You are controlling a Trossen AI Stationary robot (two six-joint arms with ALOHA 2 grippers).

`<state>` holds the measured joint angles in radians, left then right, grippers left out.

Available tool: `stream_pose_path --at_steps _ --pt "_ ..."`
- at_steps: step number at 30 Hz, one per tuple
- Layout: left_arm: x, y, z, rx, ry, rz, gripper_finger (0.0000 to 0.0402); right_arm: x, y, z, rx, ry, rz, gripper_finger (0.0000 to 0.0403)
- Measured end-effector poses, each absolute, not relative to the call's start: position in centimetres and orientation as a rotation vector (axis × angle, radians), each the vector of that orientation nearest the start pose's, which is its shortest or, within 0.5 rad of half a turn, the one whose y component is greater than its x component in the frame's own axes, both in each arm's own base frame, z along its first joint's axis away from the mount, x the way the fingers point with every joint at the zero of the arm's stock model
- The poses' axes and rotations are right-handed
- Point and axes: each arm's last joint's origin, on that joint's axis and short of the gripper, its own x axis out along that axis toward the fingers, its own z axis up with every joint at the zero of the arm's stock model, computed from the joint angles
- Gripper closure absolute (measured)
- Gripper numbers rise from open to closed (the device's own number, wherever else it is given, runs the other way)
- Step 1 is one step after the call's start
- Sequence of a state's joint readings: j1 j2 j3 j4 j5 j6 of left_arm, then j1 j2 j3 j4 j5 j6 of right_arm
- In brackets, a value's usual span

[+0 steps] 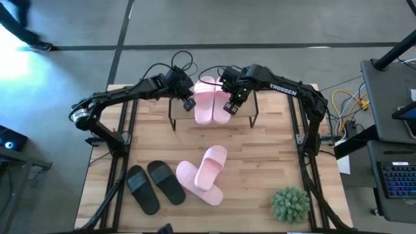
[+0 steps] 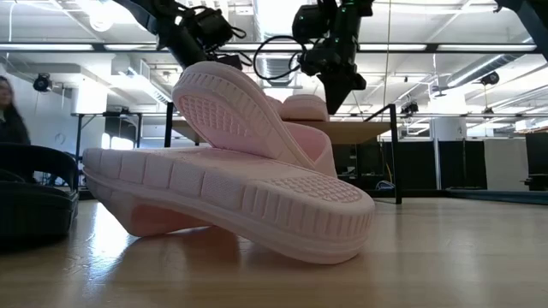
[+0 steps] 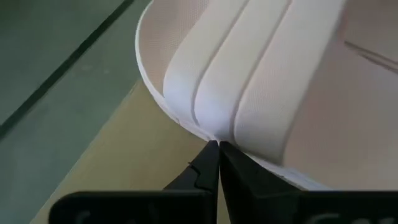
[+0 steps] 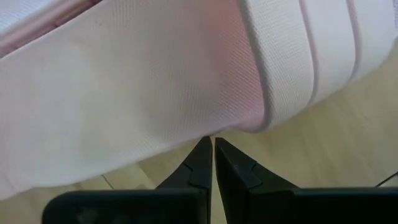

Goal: Pick and place slides into the shelf
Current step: Adjust the pink slides on the shelf

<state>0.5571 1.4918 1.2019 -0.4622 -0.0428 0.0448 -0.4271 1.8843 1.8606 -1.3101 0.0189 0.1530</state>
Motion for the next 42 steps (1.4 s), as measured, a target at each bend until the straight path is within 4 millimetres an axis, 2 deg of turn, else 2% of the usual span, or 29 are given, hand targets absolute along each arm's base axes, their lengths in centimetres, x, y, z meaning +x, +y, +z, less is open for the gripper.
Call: stream_pose_path --at_steps 8,10,13,17,21,24,31,35,42 --pt "26.2 16.6 28.0 -0.134 0.901 0.560 0.0402 33.3 -15.3 31.5 0.392 1.335 -0.497 0.0390" --pt "25.4 15.9 28.5 -0.143 0.930 0.547 0.0402 32.8 -15.2 31.7 0.367 1.366 -0.531 0.0390" --pt "24.4 14.4 30.6 -0.159 0.843 0.489 0.0402 32.0 -14.9 32.7 0.363 1.357 -0.548 0.0390" --pt "23.2 12.3 32.7 -0.228 0.727 0.436 0.0402 30.8 -13.7 34.5 0.492 1.279 -0.451 0.0390" --pt "23.4 10.8 32.0 -0.236 0.757 0.386 0.0402 30.6 -12.0 35.3 0.629 1.237 -0.315 0.0390" --pt "24.4 10.3 31.3 -0.230 0.778 0.344 0.0402 31.1 -10.2 35.1 0.644 1.253 -0.251 0.0390" --pt "26.7 10.6 29.3 -0.229 0.816 0.325 0.0402 34.5 -6.5 33.1 0.566 1.250 -0.139 0.0390" --pt "27.1 10.8 28.5 -0.236 0.845 0.325 0.0402 35.5 -6.1 32.0 0.554 1.233 -0.129 0.0390" --pt "27.2 10.8 28.4 -0.238 0.848 0.330 0.0402 36.7 -6.7 30.6 0.498 1.175 -0.201 0.0390"
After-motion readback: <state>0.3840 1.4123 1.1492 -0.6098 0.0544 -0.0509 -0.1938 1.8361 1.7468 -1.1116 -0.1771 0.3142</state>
